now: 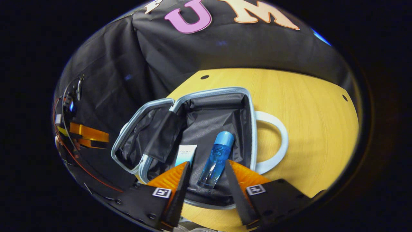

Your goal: First open the suitcase, pack the skin care products into it, and then close the suitcase.

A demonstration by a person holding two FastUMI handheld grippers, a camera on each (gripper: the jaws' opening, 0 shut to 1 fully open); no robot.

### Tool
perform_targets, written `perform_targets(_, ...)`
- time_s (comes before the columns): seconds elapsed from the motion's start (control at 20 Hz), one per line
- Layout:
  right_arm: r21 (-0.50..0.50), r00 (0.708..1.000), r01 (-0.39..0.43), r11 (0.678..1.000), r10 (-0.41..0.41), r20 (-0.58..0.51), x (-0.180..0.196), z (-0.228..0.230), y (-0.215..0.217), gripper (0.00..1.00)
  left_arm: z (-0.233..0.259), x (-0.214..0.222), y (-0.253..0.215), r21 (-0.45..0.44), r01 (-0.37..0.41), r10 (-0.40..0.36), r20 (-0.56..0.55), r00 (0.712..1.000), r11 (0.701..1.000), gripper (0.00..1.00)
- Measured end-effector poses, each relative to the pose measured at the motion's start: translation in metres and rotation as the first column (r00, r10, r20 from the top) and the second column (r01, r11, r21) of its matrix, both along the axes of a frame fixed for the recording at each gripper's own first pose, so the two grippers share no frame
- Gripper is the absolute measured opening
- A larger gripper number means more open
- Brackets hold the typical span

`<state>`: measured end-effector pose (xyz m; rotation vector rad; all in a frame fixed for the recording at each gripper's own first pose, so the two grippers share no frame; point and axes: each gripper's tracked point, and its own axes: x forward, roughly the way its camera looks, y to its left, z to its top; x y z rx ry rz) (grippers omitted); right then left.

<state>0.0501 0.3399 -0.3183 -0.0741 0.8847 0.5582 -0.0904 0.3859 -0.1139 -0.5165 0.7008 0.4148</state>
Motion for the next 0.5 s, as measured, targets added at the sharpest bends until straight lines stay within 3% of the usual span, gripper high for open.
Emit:
perform_targets(0.1, 0.017, 0.999, 0.019, 1.0, -0.019, 0.043, 0.009, 0.015, -0.014, 0.94, -0.003, -0.004, 0.031, -0.003, -0.064, 0.064, -0.003, 0.998, 0.998, 0.97)
perform_targets(0.15, 0.022, 0.998, 0.035, 0.999, -0.037, 0.058, 0.011, 0.021, -0.021, 0.98, -0.003, -0.007, 0.048, -0.002, -0.1, 0.1, 0.002, 0.995, 0.995, 0.97)
perform_targets(0.3, 0.025, 0.988, 0.102, 0.994, -0.104, 0.11, 0.023, 0.041, -0.047, 0.98, -0.008, -0.013, 0.091, -0.001, -0.177, 0.177, 0.012, 0.984, 0.984, 0.97)
perform_targets(0.45, 0.026, 0.976, 0.145, 0.989, -0.147, 0.162, 0.029, 0.057, -0.068, 0.98, -0.02, -0.008, 0.119, 0.005, -0.191, 0.191, 0.001, 0.982, 0.982, 0.97)
perform_targets(0.5, 0.024, 0.971, 0.157, 0.987, -0.159, 0.177, 0.03, 0.062, -0.074, 0.94, -0.024, -0.004, 0.125, 0.003, -0.187, 0.187, -0.002, 0.982, 0.982, 0.96)
